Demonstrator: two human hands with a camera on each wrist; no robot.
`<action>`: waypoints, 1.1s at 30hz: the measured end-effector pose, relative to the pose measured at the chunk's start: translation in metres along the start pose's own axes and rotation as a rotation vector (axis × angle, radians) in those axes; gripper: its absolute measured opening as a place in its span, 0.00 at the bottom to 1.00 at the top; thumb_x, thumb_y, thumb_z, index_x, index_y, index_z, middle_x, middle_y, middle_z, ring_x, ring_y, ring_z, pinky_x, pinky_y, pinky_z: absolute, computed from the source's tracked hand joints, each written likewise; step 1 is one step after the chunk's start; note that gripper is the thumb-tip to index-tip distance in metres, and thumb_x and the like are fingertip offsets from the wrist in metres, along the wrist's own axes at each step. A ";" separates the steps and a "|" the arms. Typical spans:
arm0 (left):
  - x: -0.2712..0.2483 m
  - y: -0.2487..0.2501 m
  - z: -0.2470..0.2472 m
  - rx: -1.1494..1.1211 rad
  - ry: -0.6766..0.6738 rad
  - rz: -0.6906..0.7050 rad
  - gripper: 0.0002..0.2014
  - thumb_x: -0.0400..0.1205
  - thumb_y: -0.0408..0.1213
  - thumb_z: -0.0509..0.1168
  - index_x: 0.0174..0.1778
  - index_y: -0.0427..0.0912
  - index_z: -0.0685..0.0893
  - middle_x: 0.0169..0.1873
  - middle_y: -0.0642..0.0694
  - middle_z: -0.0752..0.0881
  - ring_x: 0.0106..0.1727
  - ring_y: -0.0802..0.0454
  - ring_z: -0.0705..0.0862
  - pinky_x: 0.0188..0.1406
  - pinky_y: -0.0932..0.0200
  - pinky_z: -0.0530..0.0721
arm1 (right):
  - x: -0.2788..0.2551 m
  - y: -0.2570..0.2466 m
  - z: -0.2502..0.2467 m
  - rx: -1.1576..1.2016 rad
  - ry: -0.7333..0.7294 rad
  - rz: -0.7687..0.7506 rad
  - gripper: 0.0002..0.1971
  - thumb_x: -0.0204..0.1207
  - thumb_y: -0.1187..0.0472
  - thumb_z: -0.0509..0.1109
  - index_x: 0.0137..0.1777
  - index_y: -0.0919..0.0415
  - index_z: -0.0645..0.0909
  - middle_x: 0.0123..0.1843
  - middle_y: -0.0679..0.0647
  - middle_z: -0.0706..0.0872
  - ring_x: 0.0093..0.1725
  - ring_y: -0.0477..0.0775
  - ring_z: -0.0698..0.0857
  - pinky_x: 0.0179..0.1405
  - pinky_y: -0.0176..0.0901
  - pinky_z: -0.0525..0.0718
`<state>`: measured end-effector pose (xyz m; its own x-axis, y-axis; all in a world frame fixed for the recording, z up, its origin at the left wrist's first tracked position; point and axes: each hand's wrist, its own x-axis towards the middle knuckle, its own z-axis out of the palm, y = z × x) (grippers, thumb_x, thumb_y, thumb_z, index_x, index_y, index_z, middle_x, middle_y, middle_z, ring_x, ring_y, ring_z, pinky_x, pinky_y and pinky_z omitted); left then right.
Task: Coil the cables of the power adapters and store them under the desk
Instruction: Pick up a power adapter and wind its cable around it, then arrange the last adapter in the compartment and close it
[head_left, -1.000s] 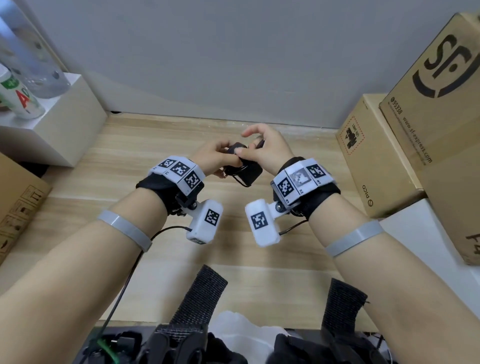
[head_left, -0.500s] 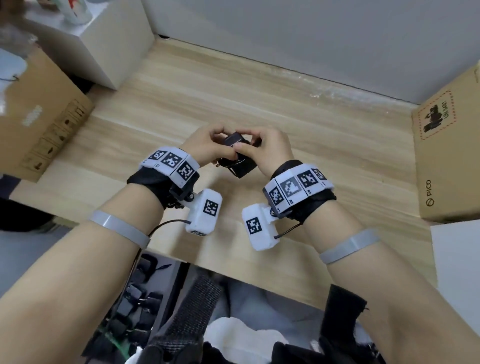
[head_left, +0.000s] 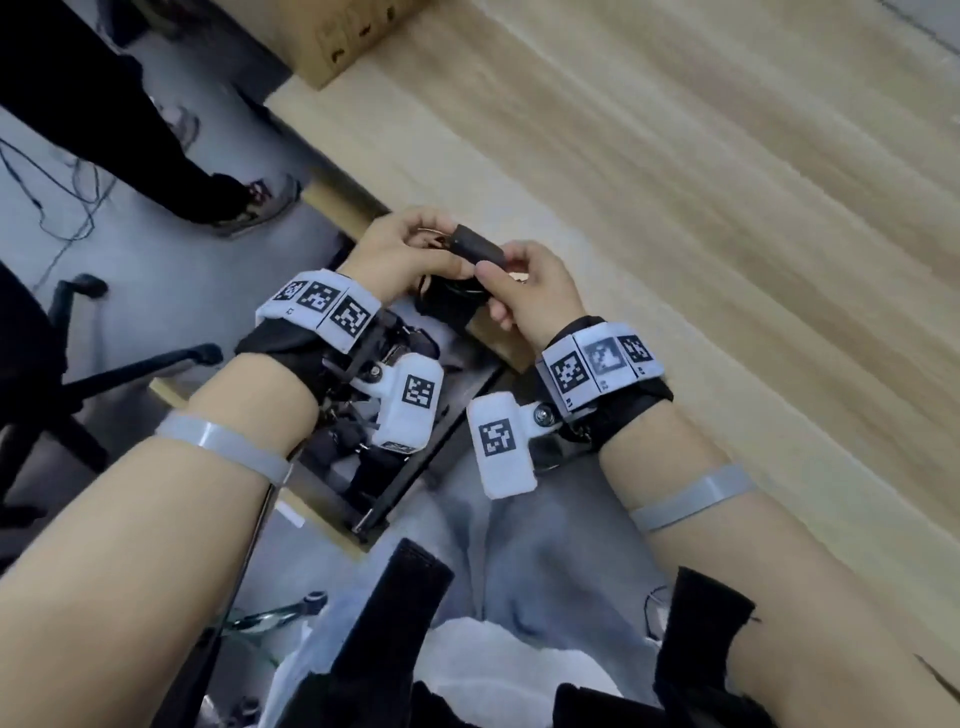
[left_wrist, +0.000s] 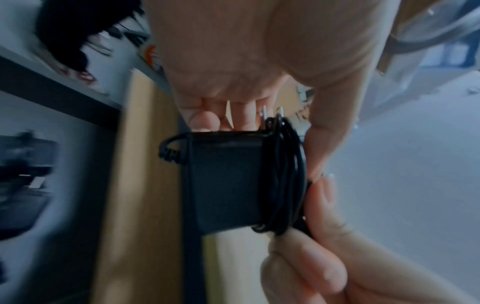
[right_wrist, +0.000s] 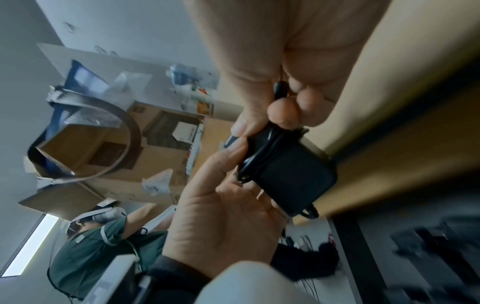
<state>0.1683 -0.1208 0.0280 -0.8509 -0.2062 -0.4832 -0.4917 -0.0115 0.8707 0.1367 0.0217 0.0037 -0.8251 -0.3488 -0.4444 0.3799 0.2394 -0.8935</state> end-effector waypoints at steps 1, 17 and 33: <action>-0.007 -0.015 -0.011 -0.014 0.030 -0.019 0.17 0.70 0.20 0.71 0.42 0.47 0.77 0.25 0.57 0.84 0.25 0.69 0.81 0.29 0.75 0.77 | -0.002 0.011 0.015 -0.005 -0.023 0.012 0.10 0.78 0.65 0.67 0.40 0.53 0.71 0.25 0.53 0.75 0.15 0.42 0.70 0.20 0.37 0.71; 0.042 -0.259 -0.038 0.421 0.071 -0.171 0.23 0.78 0.36 0.65 0.67 0.61 0.74 0.75 0.50 0.71 0.77 0.50 0.65 0.78 0.54 0.58 | 0.056 0.198 0.080 -0.368 0.051 0.351 0.14 0.79 0.65 0.64 0.63 0.53 0.73 0.23 0.52 0.75 0.11 0.40 0.73 0.14 0.35 0.76; 0.067 -0.301 -0.029 1.199 0.122 -0.084 0.36 0.85 0.47 0.56 0.77 0.70 0.36 0.82 0.46 0.34 0.83 0.43 0.40 0.79 0.43 0.45 | 0.082 0.205 0.082 -0.540 -0.031 0.397 0.16 0.84 0.62 0.56 0.71 0.58 0.68 0.35 0.48 0.76 0.27 0.59 0.84 0.36 0.57 0.89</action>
<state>0.2650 -0.1590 -0.2638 -0.8167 -0.3405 -0.4659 -0.4591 0.8725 0.1671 0.1810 -0.0322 -0.2214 -0.6502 -0.1647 -0.7417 0.3832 0.7718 -0.5074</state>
